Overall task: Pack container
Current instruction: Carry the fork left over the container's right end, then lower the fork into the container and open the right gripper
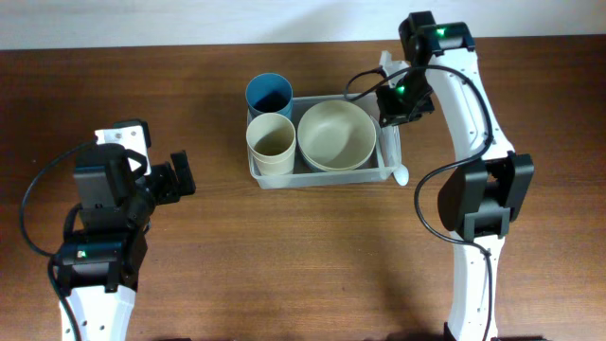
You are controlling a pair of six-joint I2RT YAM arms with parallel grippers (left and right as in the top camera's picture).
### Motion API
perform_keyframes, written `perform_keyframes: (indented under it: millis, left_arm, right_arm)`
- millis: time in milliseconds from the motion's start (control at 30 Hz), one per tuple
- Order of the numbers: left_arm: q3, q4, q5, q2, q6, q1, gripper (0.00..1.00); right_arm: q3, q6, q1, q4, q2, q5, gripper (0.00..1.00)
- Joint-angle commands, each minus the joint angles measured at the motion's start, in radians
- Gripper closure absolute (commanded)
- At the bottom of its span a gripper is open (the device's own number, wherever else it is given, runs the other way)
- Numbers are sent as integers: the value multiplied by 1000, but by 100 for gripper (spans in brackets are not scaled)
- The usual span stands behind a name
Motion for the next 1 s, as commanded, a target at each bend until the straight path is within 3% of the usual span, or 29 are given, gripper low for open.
perform_keyframes:
  millis: [0,367,667,867,967]
  left_arm:
    - [-6,2,14,2,20,6,0]
    - [-6,2,14,2,20,6,0]
    - [-6,2,14,2,20,6,0]
    - [-6,2,14,2,20,6,0]
    - [-6,2,14,2,20,6,0]
  right_arm:
    - [-5,4,-40,12,-10,9,64]
    - [-5,3,-239,-5,-10,-5,54]
    - [-28,-106,-226,-23,-10,-2,44]
    - [-134,-102,-216,59,-10,-6,54]
    - [-189,-102,-216,95,-10,-8,68]
